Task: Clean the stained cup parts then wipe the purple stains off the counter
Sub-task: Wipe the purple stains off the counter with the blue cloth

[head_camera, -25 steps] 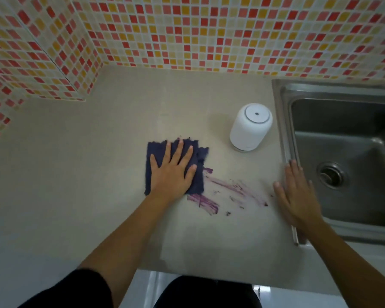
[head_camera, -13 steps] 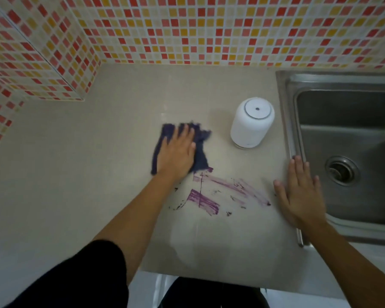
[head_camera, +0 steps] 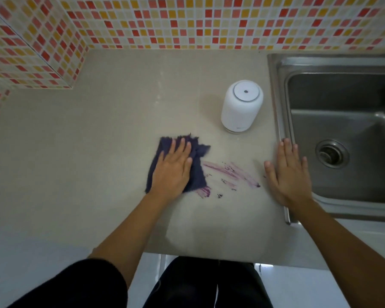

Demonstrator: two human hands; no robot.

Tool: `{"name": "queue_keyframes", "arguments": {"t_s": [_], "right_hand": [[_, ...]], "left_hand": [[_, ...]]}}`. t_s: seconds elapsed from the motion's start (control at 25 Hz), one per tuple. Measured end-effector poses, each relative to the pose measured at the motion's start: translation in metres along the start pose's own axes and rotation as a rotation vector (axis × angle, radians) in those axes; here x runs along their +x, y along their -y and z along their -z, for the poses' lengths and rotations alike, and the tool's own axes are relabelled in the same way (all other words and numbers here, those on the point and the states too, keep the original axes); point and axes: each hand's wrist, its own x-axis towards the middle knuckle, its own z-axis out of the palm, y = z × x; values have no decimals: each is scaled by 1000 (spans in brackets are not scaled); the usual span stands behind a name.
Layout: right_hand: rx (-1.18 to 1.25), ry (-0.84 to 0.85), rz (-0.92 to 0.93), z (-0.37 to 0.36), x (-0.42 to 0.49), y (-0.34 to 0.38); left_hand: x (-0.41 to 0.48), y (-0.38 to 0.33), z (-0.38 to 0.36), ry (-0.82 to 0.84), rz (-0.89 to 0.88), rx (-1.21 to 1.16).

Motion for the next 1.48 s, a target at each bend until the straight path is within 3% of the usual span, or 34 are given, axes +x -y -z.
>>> {"name": "queue_keyframes", "arguments": {"t_s": [0.04,0.12,0.2,0.28,0.4,0.52,0.68,0.8,0.92,1.04,1.16,1.28,1.36,1.48], "right_hand": [[3,5,0,1,0,-1],[4,9,-2,-1,-1,-1],[16,-12,-4,-1,0,0],[72,-17,-3,0,1,0],[206,-33,3,0,0,-2],[257,-20,6,1,-1,-5],[300,-20,11,1,-2,-4],[341,-32,3,1,-1,-5],[343,-29,9,2,-2,-5],[319,-11,12,3,-3,-8],[303,-6,12,2,-2,-7],[375,-22,17,1,-1,-9],[507,-94,-17,3,-2,-10],[561,-272,-74,18,3,-17]], "left_hand": [[-38,11,-1,5,1,16],[-84,36,1,-54,186,114],[-75,38,0,-108,442,127],[-43,1,-11,-133,536,108],[-30,-77,-36,-114,318,88],[-73,-77,-44,-69,134,130],[-74,-22,-24,-79,276,155],[-16,-56,-26,-90,363,85],[-33,-98,-46,-62,92,108],[-89,-66,-42,-19,-171,183],[-68,-40,-31,-30,-86,196],[-24,-95,-44,-80,-3,172],[-33,-130,-58,-83,-159,178],[-81,-98,-54,-12,-306,156]]}}
